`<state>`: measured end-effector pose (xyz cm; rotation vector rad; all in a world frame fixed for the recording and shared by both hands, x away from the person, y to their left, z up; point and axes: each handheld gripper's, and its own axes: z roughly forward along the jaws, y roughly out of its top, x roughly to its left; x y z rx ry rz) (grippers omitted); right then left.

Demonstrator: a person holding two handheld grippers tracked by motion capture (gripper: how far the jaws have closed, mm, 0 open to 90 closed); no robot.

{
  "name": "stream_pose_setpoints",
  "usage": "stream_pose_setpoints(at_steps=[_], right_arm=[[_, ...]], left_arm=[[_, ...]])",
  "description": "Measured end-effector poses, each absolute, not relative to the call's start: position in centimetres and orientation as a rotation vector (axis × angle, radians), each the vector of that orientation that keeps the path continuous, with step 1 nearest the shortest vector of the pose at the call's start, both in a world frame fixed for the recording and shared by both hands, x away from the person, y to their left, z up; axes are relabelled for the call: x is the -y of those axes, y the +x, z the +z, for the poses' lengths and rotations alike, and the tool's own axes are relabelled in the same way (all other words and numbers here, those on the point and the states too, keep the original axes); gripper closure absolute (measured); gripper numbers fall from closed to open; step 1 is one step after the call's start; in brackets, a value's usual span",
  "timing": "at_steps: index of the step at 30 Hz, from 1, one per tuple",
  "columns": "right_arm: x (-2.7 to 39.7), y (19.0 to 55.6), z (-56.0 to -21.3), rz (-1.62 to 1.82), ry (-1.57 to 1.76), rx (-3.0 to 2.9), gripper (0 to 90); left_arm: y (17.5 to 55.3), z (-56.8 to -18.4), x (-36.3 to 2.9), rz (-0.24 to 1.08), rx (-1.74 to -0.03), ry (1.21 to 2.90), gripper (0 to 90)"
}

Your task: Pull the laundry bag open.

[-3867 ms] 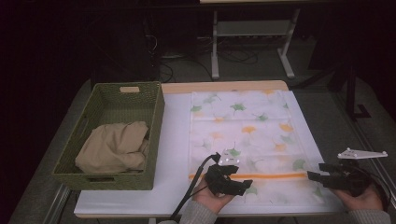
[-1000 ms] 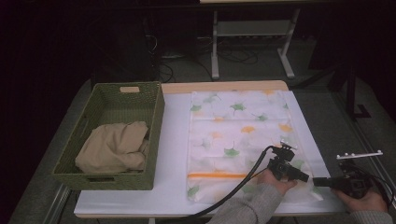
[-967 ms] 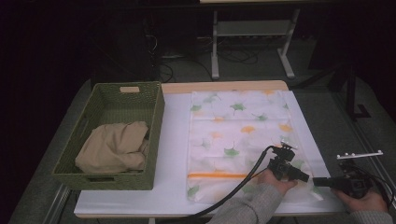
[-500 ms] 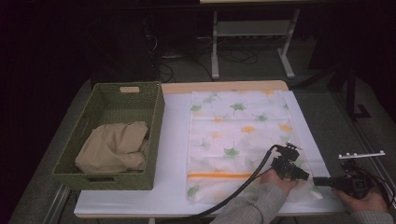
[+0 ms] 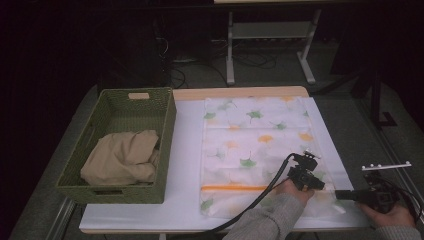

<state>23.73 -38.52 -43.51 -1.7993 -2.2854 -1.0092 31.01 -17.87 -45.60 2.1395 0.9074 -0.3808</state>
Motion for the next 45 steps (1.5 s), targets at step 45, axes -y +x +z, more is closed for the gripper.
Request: stream_pose_setpoints(at_steps=[45], right_arm=[[39.8,25.2,-44.3,-1.306,-1.69,1.985,61.0]], left_arm=[[30.6,-43.5,15.9,-0.456,-0.789,2.078,89.8]])
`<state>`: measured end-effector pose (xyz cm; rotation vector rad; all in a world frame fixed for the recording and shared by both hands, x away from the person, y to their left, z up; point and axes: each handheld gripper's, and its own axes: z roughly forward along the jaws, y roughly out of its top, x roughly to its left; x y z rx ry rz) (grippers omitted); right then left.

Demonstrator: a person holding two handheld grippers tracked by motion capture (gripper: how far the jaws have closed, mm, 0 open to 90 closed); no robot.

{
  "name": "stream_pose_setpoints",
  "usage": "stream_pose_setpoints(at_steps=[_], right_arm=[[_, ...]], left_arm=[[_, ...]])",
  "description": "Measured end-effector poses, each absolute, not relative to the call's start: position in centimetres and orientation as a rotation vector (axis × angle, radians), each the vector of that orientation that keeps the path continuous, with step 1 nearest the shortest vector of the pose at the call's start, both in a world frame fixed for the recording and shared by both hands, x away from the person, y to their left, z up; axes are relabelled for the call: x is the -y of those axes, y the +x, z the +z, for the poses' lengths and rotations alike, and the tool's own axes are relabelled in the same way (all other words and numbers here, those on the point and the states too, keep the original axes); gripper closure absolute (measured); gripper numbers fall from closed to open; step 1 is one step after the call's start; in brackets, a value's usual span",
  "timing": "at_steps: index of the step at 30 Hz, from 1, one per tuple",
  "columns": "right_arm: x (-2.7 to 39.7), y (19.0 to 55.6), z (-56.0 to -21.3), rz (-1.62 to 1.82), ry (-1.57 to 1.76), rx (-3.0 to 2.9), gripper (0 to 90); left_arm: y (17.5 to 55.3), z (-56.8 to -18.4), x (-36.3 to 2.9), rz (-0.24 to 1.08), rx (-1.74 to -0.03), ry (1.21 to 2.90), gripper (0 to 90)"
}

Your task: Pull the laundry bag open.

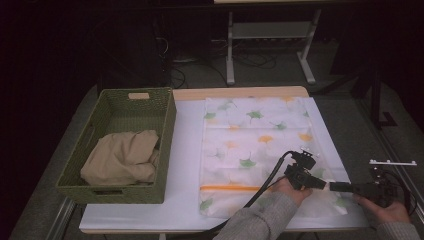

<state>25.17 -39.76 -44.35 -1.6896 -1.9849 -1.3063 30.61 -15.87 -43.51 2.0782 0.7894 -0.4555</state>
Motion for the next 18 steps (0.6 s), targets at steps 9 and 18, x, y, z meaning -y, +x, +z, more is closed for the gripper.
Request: stream_pose_setpoints(at_steps=[9,18], right_arm=[[39.3,25.3,-43.8,-1.34,-1.656,2.001,83.3],[39.4,25.1,-43.6,-1.379,-1.645,1.972,83.3]], left_arm=[[30.8,-44.9,15.1,-0.561,-0.869,1.971,89.0],[30.1,-45.6,14.7,-0.608,-0.918,1.894,81.0]])
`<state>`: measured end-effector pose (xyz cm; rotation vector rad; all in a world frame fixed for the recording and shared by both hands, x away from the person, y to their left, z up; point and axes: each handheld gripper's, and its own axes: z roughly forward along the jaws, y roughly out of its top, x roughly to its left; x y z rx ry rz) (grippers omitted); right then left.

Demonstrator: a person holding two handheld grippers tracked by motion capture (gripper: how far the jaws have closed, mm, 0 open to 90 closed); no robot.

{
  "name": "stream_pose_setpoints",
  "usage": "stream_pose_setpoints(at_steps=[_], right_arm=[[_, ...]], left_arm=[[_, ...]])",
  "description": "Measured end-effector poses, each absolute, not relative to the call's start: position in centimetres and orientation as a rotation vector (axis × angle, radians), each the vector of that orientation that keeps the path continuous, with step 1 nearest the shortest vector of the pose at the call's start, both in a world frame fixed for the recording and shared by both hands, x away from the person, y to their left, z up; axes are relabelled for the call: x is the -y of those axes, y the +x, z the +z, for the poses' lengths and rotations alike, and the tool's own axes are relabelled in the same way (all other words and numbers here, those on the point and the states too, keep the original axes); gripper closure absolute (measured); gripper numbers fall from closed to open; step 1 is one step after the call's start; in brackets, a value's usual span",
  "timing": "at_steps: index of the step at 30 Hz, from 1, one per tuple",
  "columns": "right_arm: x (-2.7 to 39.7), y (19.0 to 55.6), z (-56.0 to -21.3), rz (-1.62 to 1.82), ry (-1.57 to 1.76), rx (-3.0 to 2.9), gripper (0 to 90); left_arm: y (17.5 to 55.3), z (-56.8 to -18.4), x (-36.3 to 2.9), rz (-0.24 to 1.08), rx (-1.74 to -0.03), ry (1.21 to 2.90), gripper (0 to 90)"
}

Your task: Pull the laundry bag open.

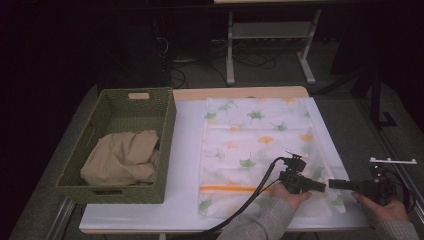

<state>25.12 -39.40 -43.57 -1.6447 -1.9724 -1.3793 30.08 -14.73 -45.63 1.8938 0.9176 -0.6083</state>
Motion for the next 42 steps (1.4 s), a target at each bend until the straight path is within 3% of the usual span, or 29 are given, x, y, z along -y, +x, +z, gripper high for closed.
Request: stream_pose_setpoints(at_steps=[3,9,27,42], right_arm=[[39.36,25.1,-43.61,-1.379,-1.647,1.975,83.3],[39.37,25.05,-43.61,-1.361,-1.666,1.995,83.2],[38.97,24.74,-43.69,-1.312,-1.666,2.045,83.3],[38.81,24.8,-43.84,-1.305,-1.667,2.037,83.3]], left_arm=[[29.97,-45.78,14.87,-0.604,-0.925,1.89,80.1],[30.0,-45.92,14.9,-0.594,-0.918,1.896,89.2],[30.22,-45.55,14.06,-0.569,-0.984,1.791,89.1],[30.04,-46.3,14.83,-0.564,-0.997,1.816,86.0]])
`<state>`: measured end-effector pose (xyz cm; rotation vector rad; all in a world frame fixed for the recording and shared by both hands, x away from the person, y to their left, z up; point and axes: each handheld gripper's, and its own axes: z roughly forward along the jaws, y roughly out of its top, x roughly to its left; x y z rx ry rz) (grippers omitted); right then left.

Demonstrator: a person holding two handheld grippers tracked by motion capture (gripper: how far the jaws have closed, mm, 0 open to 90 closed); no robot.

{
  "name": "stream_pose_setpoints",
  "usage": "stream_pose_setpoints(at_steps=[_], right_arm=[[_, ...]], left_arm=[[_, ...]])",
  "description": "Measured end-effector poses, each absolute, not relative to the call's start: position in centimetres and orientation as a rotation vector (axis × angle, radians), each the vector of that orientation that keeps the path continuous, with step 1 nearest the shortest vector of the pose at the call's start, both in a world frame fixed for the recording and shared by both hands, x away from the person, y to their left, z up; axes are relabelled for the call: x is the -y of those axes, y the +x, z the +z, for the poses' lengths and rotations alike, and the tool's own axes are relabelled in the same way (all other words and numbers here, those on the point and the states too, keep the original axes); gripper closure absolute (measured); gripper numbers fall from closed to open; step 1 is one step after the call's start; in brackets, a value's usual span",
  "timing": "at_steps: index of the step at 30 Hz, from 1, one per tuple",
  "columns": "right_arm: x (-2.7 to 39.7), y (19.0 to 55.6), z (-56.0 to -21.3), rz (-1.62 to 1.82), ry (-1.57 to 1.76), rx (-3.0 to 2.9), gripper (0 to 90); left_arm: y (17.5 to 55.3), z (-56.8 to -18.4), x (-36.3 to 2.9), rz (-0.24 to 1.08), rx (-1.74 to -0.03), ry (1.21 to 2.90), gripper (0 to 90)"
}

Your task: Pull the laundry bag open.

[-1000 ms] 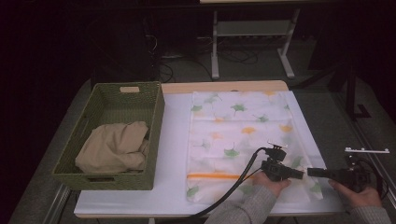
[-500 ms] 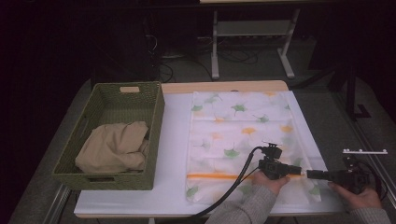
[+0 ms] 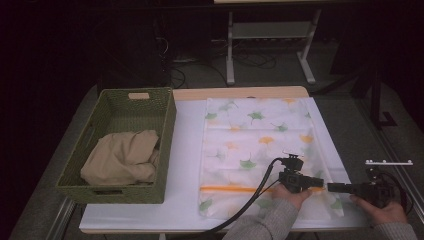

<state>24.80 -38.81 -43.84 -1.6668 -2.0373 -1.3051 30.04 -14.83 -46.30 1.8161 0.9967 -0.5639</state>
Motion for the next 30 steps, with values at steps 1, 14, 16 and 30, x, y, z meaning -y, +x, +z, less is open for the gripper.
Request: stream_pose_setpoints(at_steps=[1,14,16,30], right_arm=[[38.9,24.8,-43.8,-1.305,-1.669,2.034,83.3],[38.9,24.8,-43.9,-1.293,-1.683,2.051,83.3],[38.9,24.8,-43.8,-1.285,-1.688,2.058,83.6],[39.4,24.7,-43.8,-1.261,-1.727,2.092,84.4]], left_arm=[[29.9,-46.4,14.9,-0.569,-0.995,1.826,85.7],[29.8,-46.3,14.9,-0.57,-0.979,1.851,89.4],[29.7,-46.2,14.9,-0.563,-0.974,1.854,89.5],[29.8,-45.9,13.6,-0.519,-0.955,1.911,89.8]])
